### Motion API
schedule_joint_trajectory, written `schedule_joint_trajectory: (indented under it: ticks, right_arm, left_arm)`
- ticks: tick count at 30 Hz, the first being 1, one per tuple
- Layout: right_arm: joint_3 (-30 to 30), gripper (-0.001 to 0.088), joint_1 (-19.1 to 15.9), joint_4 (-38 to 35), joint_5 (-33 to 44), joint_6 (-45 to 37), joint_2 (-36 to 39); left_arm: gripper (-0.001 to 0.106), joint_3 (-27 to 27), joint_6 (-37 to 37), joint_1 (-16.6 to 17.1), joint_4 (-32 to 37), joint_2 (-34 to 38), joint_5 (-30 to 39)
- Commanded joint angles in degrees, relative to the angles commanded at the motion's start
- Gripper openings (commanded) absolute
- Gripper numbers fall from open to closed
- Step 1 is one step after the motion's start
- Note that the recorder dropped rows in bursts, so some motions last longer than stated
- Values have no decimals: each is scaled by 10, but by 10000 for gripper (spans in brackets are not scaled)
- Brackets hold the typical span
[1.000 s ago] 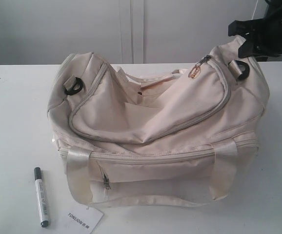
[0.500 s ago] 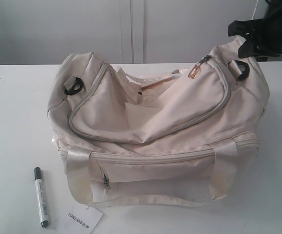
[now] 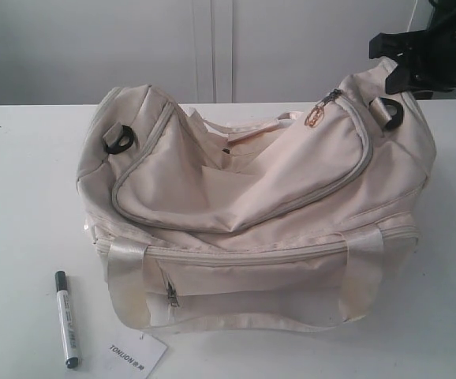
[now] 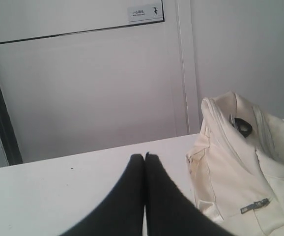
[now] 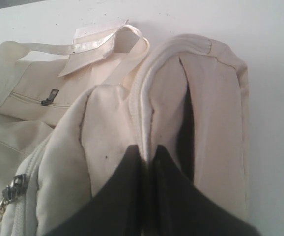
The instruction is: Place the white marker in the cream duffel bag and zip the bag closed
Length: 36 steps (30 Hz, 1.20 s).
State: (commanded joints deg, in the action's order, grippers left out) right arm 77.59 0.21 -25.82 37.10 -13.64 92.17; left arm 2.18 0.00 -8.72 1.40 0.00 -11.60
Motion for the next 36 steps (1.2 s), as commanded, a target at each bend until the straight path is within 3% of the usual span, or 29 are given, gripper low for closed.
schedule_joint_trajectory:
  ticks: [7,12,23,30,36]
  right_arm:
    - [0,0,0,0,0,0,0]
    - [0,0,0,0,0,0,0]
    - [0,0,0,0,0,0,0]
    - [0,0,0,0,0,0,0]
    - [0,0,0,0,0,0,0]
  left_arm:
    - [0,56,0,0,0,0,83]
    - [0,76,0,0,0,4,106]
    - [0,154,0,0,-1,91,178]
    - [0,224,0,0,-1,162,262]
    - [0,265,0,0,-23,209,267]
